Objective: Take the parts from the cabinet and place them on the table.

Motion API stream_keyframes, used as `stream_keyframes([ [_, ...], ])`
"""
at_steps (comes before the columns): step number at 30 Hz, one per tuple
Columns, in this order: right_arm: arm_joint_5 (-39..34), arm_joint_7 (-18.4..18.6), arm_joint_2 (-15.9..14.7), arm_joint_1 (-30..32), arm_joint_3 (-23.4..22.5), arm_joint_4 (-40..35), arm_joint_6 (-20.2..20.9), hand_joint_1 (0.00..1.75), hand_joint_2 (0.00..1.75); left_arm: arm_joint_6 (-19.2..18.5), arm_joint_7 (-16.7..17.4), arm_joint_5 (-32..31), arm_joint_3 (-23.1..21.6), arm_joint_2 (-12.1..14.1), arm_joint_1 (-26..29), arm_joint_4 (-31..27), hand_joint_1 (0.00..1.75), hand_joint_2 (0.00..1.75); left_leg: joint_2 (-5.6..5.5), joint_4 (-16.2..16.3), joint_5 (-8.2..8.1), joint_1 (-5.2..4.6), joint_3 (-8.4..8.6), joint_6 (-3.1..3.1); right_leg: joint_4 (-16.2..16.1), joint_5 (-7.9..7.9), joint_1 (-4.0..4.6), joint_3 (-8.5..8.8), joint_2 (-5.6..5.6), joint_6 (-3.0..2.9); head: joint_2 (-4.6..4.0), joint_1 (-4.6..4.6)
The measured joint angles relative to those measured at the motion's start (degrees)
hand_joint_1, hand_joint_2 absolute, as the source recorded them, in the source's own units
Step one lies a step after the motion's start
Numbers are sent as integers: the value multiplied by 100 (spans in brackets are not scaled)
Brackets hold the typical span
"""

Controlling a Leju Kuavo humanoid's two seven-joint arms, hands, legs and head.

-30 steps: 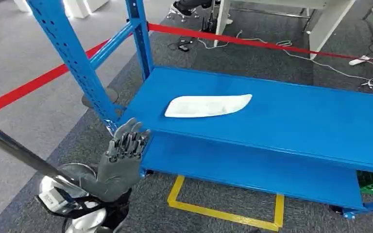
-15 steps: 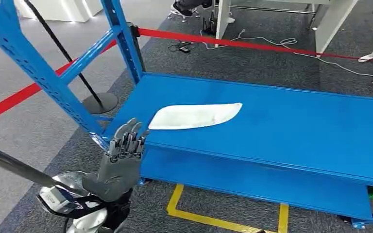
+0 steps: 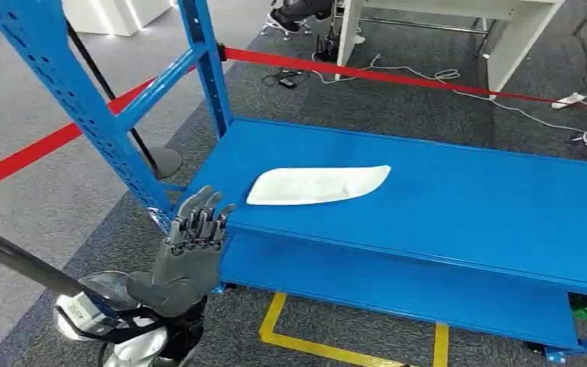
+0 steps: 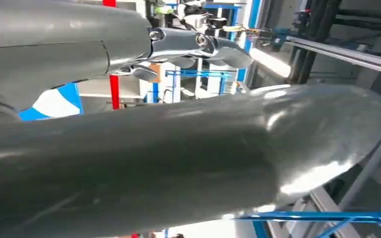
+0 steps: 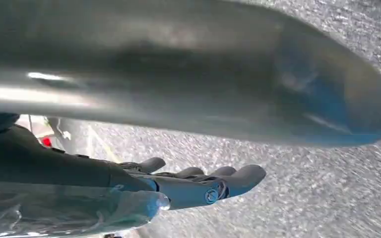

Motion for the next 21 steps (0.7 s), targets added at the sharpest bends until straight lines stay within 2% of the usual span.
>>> stream_keyframes([
  [2, -7, 2, 0, 4, -33, 0, 20, 0, 175, -9, 0, 11, 0, 0, -2, 15, 0, 0, 3, 1, 7, -1, -16, 14, 933, -477, -17, -384, -2, 42, 0, 2],
  [3, -9, 9, 0, 8, -50, 0, 17, 0, 175, -11, 0, 11, 0, 2, -3, 24, 0, 0, 3, 1, 7, -1, -19, 14, 1208, -567, -18, -489, -2, 58, 0, 2],
  [4, -11, 24, 0, 11, -66, 0, -5, 0, 175, -11, 0, 9, 0, 2, -5, 35, 0, 0, 3, 2, 7, 1, -17, 13, 1214, -520, -27, -472, -2, 68, 0, 2],
  [5, -13, 46, -2, 10, -87, 0, -42, 0, 175, -11, 0, 9, 0, 2, -6, 42, 0, 0, 1, 2, 8, 3, -12, 11, 994, -373, -40, -331, -3, 76, 0, 4],
  [6, -11, 48, -4, 7, -98, -2, -94, 0, 175, -7, 0, 7, 0, 2, -7, 48, 0, 0, -2, 9, 1, 14, -4, -2, 544, -154, -59, -80, -5, 85, 0, 0],
  [7, 5, 44, -9, 3, -103, -2, -140, 0, 175, 7, 0, -2, 0, 2, -7, 48, 0, 0, -6, 42, -17, 39, 2, -21, 1, 60, -103, 221, -12, 174, 0, 0],
  [8, 41, 44, -5, -3, -100, 0, -136, 0, 175, 9, 0, -11, 0, 2, -9, 50, 0, 0, -6, 101, -56, 13, -14, -72, -360, 57, -161, 405, -10, 338, 0, 2],
  [9, 92, 44, 57, -5, -100, 22, -94, 0, 175, 11, 0, -11, 2, 4, -12, 52, 0, 0, -47, 187, -116, -33, -67, -20, -369, 65, -187, 434, 73, 299, 0, 77],
  [10, 140, 57, 17, -14, -98, 11, -74, 0, 175, 11, 0, -13, 2, 11, -16, 52, 0, 0, -30, 180, -103, -93, -81, 58, -353, 18, -167, 420, 63, -30, 0, 24],
  [11, 160, 90, 13, -8, -96, 11, -37, 0, 175, 11, 0, -15, -7, 18, -21, 61, 0, 0, -32, 155, -53, -95, -76, 136, -354, 64, -171, 414, 61, 42, 0, -55],
  [12, 177, 118, 13, -4, -96, 11, -35, 0, 175, 11, 0, -13, -9, 17, -24, 68, 0, 0, -32, 131, -46, -95, -75, 153, -365, 63, -152, 409, 63, 31, 0, -59],
  [14, 186, 149, 13, 2, -98, 11, -33, 0, 175, 13, 0, -11, -9, 17, -32, 92, 0, 0, -32, 96, -22, -83, -71, 104, -365, 62, -143, 397, 67, 5, 0, -68],
  [15, 188, 149, 7, 1, -96, 11, -28, 0, 175, 22, 0, -11, -11, 17, -36, 103, 0, 0, -32, 75, -14, -78, -61, 54, -365, 62, -135, 390, 67, -7, 0, -68],
  [17, 197, 162, 7, -6, -96, 11, 6, 0, 175, 44, 0, -11, -15, 17, -45, 129, 0, 0, -32, 50, -4, -49, -60, -117, -364, 65, -114, 379, 64, -40, 0, -66],
  [18, 197, 168, 7, -6, -96, 11, 28, 0, 175, 52, 0, -7, -20, 17, -53, 148, 0, 0, -32, 45, -5, -39, -60, -147, -364, 65, -108, 377, 62, -41, 0, -64],
  [21, 197, 181, 7, -5, -96, 11, 37, 0, 175, 70, 0, 28, -50, 20, -81, 219, 0, 0, -32, 43, -6, -31, -63, -157, -365, 66, -104, 378, 62, -45, 0, -63],
])
